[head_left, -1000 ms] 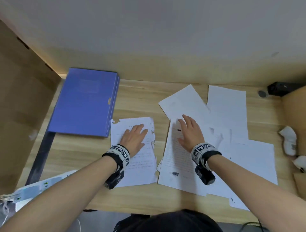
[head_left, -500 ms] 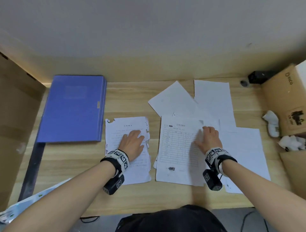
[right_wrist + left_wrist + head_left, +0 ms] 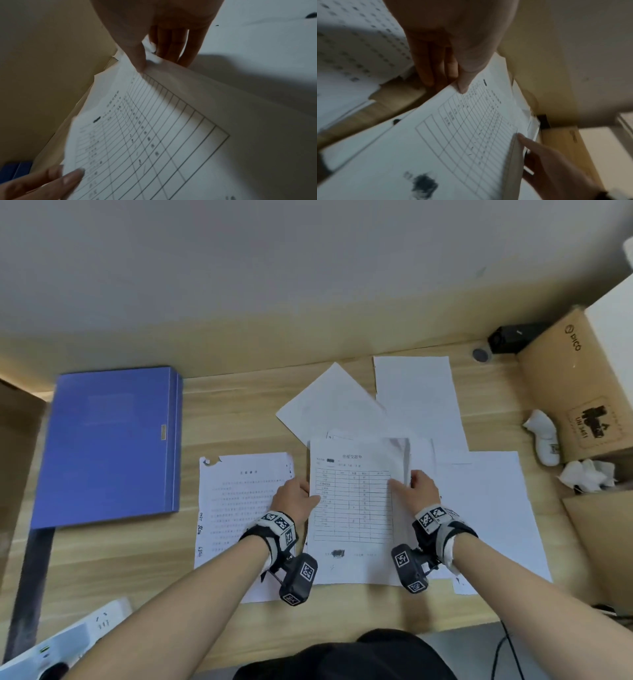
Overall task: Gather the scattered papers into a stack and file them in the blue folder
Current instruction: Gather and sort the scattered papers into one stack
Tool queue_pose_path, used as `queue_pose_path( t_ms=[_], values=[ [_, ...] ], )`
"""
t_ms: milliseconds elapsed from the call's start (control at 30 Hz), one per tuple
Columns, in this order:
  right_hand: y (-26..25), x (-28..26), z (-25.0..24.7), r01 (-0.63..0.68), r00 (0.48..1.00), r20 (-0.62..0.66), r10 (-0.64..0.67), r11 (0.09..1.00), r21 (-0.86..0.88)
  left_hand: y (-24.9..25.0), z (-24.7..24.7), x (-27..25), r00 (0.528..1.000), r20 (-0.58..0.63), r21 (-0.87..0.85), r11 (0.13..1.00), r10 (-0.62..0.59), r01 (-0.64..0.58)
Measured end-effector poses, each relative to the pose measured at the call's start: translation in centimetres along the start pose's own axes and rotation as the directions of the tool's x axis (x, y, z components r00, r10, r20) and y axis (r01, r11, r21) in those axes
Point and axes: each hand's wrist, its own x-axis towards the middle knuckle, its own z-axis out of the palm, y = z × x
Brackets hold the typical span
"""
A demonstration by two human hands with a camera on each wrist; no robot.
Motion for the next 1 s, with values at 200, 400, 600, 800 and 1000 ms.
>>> queue_pose_path(
  t_ms=[200, 400, 600, 800, 1000],
  values=[
    [-0.9, 1.2, 0.2, 0.094, 0.996, -0.025, -0.091, 0.980, 0.173, -2.0, -3.7, -0.4, 0.999, -0.037, -0.158, 0.987, -0.035, 0.029],
    [-2.4, 2.3, 0.3, 0.142, 0.990, -0.011, -0.142, 0.989, -0.029, -8.2, -9.5, -1.3, 0.981, -0.132, -0.229, 0.968, -0.140, 0.107],
    [-3.6, 2.1, -0.6, 0.176, 0.978, -0.085, -0.189, 0.974, -0.143, -12.3, -9.5, -2.2, 0.977, -0.122, -0.209, 0.967, -0.175, 0.147],
    [-5.1, 1.7, -3.2, 0.202, 0.957, -0.182, -0.224, 0.970, -0.133, -12.6, -8.7, -3.0, 0.968, -0.133, -0.225, 0.958, -0.212, 0.179],
    [-8.5, 1.3, -6.1, 0.298, 0.916, -0.237, -0.324, 0.944, -0.139, -11.6, -9.2, -3.2, 0.973, -0.136, -0.212, 0.965, -0.184, 0.153]
  ],
)
